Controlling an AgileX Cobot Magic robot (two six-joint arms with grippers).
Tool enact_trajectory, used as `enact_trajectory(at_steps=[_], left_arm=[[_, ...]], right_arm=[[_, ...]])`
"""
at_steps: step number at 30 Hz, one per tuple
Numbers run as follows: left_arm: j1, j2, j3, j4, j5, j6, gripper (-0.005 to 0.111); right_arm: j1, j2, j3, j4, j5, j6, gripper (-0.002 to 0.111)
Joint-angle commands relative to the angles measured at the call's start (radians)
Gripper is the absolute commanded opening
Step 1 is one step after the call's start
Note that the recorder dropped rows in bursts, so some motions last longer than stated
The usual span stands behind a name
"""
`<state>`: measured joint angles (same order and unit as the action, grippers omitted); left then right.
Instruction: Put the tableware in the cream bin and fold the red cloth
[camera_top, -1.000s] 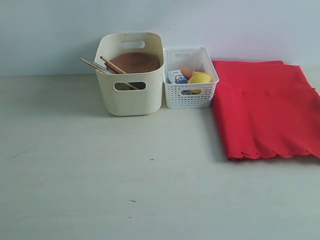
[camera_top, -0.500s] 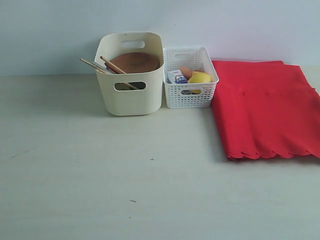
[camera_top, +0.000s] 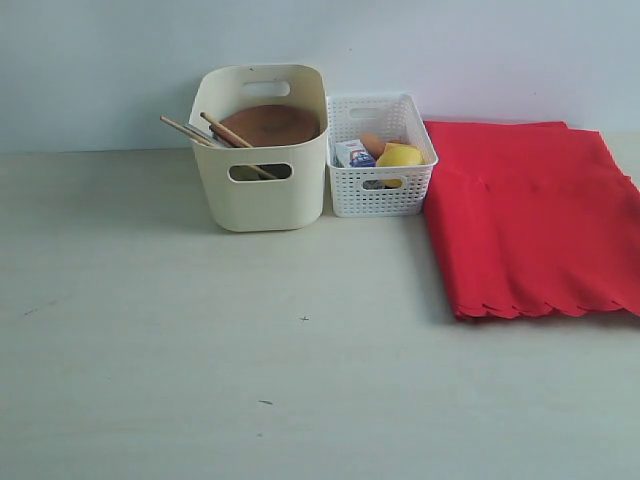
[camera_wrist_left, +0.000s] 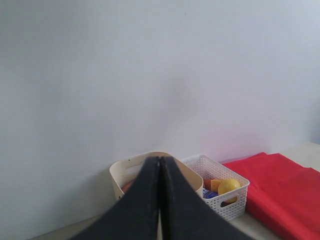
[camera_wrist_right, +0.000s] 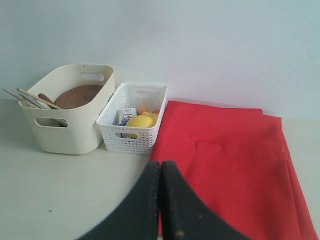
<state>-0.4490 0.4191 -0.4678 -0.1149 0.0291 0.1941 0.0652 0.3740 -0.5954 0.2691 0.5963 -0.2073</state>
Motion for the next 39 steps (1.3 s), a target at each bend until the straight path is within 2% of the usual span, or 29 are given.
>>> enact_trajectory(at_steps=[1,4,8,15,19,22,29,39], left_arm=[[-0.001,-0.005,0.004,-0.004,0.03,-0.003,0.0],[-0.001,0.007,0.018,-0.004,0.107,-0.037,0.0],[0.021,0.0,0.122,0.001,0.05,-0.052,0.0],[0.08,-0.169,0.29,0.017,0.05,-0.13,0.0],[0.126,-0.266,0.355,0.115,0.055,-0.267,0.0],[0.165,-0.322,0.388,0.187,0.103,-0.364,0.0],[0.257,-0.419,0.468,0.187,0.167,-0.366,0.0],[0.348,-0.419,0.468,0.185,0.258,-0.381,0.0]], right_arm=[[0.005,-0.002,0.006,0.023,-0.008,-0.004,0.0],[0.005,-0.002,0.006,0.023,-0.008,-0.004,0.0],[0.005,-0.002,0.006,0.025,-0.008,-0.004,0.0],[0.005,-0.002,0.006,0.025,-0.008,-0.004,0.0],[0.005,-0.002,0.006,0.025,-0.008,-0.004,0.0],[0.005,-0.002,0.006,0.025,-0.008,-0.004,0.0],[0.005,-0.002,0.006,0.025,-0.008,-0.004,0.0],[0.005,-0.002,0.006,0.025,-0.008,-0.004,0.0]])
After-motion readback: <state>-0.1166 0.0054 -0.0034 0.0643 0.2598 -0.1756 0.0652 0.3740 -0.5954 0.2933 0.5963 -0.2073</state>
